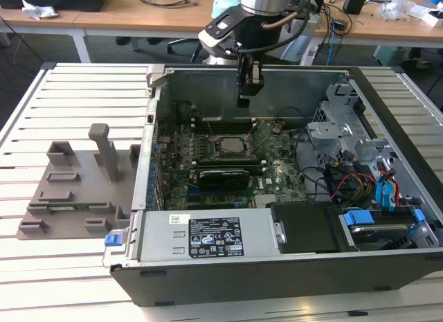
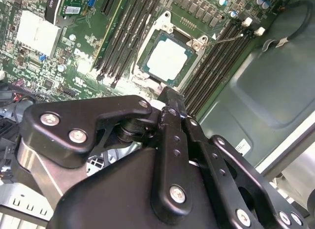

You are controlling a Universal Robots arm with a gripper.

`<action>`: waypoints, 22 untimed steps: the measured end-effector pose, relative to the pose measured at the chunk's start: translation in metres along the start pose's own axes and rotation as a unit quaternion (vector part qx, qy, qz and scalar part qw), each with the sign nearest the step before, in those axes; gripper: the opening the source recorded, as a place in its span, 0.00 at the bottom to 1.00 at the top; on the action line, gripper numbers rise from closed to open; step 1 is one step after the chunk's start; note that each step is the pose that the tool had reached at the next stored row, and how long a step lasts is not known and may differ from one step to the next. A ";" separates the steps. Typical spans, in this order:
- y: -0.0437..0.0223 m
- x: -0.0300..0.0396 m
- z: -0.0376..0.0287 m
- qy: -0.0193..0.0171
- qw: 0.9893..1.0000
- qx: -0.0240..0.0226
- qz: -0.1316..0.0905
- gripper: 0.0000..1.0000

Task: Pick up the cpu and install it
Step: 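Place the cpu into insertion slot, then close the cpu cover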

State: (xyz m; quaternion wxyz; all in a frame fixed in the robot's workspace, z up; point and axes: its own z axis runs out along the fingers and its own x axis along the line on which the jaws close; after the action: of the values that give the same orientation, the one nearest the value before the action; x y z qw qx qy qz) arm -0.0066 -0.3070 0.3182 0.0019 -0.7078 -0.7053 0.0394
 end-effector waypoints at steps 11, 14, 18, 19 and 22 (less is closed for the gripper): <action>0.0001 0.0000 -0.0001 0.004 1.000 0.000 0.000 0.11; 0.0000 0.0001 0.0000 0.018 1.000 0.000 -0.001 0.11; 0.0050 0.0001 -0.0001 0.017 1.000 0.000 -0.002 0.11; 0.0090 0.0001 -0.0003 0.016 1.000 0.000 -0.002 0.11; 0.0176 0.0002 -0.0007 0.015 1.000 0.000 -0.002 0.11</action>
State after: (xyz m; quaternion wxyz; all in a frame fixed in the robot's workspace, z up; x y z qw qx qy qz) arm 0.0110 -0.3069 0.3179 0.0129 -0.7067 -0.7068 0.0286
